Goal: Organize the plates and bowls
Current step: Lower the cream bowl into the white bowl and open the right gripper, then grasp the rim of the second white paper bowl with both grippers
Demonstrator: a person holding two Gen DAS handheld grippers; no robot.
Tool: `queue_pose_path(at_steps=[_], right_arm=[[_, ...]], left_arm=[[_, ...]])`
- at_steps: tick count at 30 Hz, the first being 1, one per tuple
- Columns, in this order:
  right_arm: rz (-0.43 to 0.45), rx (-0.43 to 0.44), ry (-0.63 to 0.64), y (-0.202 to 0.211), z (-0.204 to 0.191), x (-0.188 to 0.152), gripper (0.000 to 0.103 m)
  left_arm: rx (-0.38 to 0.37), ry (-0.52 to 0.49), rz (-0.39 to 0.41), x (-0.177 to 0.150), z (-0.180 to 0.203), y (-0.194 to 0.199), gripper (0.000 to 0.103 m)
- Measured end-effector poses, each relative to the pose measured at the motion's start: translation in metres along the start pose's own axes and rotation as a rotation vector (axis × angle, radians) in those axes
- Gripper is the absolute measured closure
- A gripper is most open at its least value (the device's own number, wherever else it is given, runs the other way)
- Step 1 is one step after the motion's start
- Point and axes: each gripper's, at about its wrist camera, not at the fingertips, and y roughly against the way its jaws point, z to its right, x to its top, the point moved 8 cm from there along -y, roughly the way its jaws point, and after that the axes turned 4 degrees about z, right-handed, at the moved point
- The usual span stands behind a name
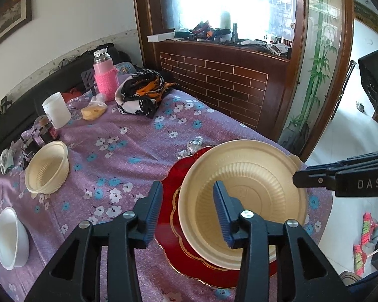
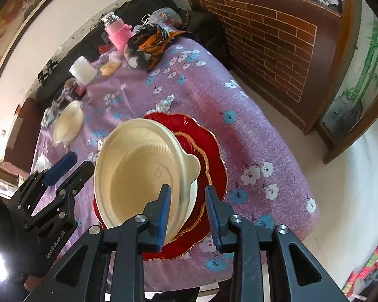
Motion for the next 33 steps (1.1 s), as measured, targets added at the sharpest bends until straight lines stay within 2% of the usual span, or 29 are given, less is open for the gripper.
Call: queue_pose_path(at_steps=[4, 8, 11, 16, 21, 23, 29, 33], right_arm=[[0.049, -0.002, -0.003, 0.013, -0.004, 0.006, 0.072], [0.122, 0.032, 0.031, 0.027, -0.024, 0.016, 0.071], [0.182, 0.051, 0.111, 0.038, -0.052, 0.022, 0.069], [0.238, 0.098, 0.292, 0.045, -0.115, 0.02, 0.066], [0.207, 0.169, 0.408, 0.035, -0.165, 0.006, 0.065], [0.21, 0.166, 0.452, 0.029, -0.184, 0.001, 0.065], [0.213, 0.242, 0.519, 0.017, -0.236, -0.013, 0.065], [0.165, 0.337, 0.516, 0.004, -0.272, -0.026, 0.065]], left_arm=[[0.015, 0.002, 0.028, 0.004, -0.007, 0.011, 0.058], [0.059, 0.027, 0.101, 0.011, -0.027, 0.033, 0.056], [0.104, 0.058, 0.153, 0.012, -0.046, 0.051, 0.048], [0.19, 0.113, 0.186, 0.004, -0.087, 0.077, 0.044], [0.279, 0.194, 0.173, -0.016, -0.136, 0.098, 0.043], [0.316, 0.222, 0.171, -0.025, -0.152, 0.107, 0.043], [0.404, 0.314, 0.148, -0.061, -0.201, 0.133, 0.043], [0.462, 0.35, 0.113, -0.09, -0.23, 0.149, 0.041]])
